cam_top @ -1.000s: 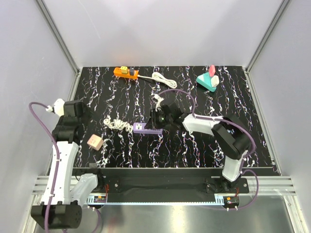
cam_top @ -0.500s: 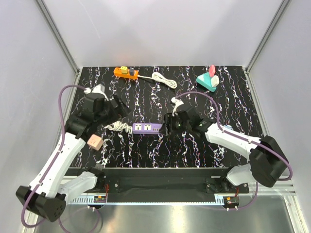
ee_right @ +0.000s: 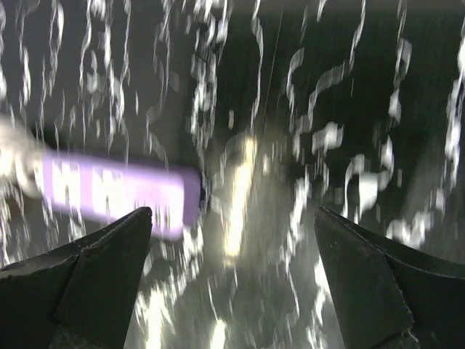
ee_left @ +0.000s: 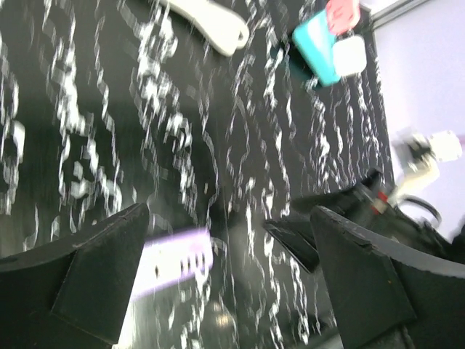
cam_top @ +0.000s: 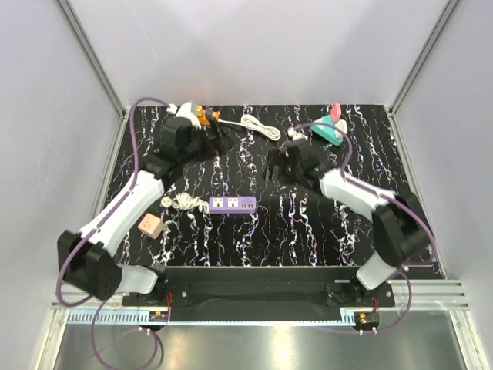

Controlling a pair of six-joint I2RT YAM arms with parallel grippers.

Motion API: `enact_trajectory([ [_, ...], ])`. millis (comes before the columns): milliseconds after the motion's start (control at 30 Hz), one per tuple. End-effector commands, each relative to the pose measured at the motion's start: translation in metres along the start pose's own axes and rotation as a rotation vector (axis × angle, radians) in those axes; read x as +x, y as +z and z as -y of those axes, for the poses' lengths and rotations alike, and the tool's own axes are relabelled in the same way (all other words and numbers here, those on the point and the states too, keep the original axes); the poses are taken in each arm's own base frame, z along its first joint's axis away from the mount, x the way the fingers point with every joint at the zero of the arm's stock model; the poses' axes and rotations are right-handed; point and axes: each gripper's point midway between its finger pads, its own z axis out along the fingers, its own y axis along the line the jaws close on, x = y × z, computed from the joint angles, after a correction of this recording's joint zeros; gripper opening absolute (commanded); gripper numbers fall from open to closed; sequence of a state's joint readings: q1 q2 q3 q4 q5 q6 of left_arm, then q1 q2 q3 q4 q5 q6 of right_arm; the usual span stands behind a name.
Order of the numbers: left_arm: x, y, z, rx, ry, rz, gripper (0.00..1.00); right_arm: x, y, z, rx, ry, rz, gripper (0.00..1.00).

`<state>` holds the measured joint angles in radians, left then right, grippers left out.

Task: Pull the plug off the socket

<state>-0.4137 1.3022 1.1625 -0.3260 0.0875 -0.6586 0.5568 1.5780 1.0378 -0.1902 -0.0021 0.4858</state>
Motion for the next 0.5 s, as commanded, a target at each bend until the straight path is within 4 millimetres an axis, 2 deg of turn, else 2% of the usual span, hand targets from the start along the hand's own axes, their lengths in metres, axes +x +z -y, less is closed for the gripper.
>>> enact_trajectory([
  [0,-0.069,0.011,0.037,0.136,0.127,0.19,0.99,-0.064,0.04,-0.018,-0.013,0.032,0.118,1.0],
  [33,-0.079,0.009,0.038,0.145,0.133,0.221,0.99,-0.084,0.035,-0.029,-0.039,0.025,0.16,1.0],
  [67,-0.083,0.017,0.03,0.143,0.13,0.222,0.99,-0.084,0.059,-0.022,-0.014,0.014,0.14,1.0],
  [100,-0.093,0.021,0.03,0.161,0.131,0.257,0.99,-0.093,0.069,-0.02,-0.002,0.005,0.152,1.0],
  [133,-0.095,0.026,0.024,0.16,0.114,0.259,0.99,-0.129,0.07,-0.032,-0.023,-0.003,0.218,1.0],
  [167,-0.102,0.035,0.013,0.16,0.1,0.273,0.99,-0.127,0.094,-0.009,0.028,-0.02,0.186,1.0],
  [200,-0.111,0.039,0.012,0.185,0.091,0.306,0.99,-0.14,0.101,0.0,0.059,-0.024,0.198,1.0],
  [233,-0.115,0.044,0.007,0.194,0.086,0.313,0.99,-0.166,0.114,0.004,0.074,-0.026,0.23,1.0],
  [267,-0.116,0.054,-0.005,0.194,0.081,0.305,0.99,-0.171,0.119,0.016,0.115,-0.052,0.216,1.0],
  [300,-0.119,0.058,-0.008,0.208,0.094,0.322,0.99,-0.187,0.122,0.036,0.165,-0.057,0.235,1.0],
  [333,-0.116,0.065,-0.015,0.21,0.104,0.315,0.99,-0.205,0.13,0.04,0.172,-0.074,0.261,1.0],
  [400,-0.116,0.069,-0.029,0.198,0.145,0.358,0.99,-0.222,0.14,0.062,0.202,-0.123,0.247,1.0],
  [433,-0.114,0.07,-0.034,0.186,0.147,0.372,0.99,-0.225,0.142,0.069,0.204,-0.138,0.236,1.0],
  [467,-0.108,0.071,-0.049,0.162,0.139,0.384,0.99,-0.223,0.145,0.076,0.21,-0.176,0.206,1.0],
])
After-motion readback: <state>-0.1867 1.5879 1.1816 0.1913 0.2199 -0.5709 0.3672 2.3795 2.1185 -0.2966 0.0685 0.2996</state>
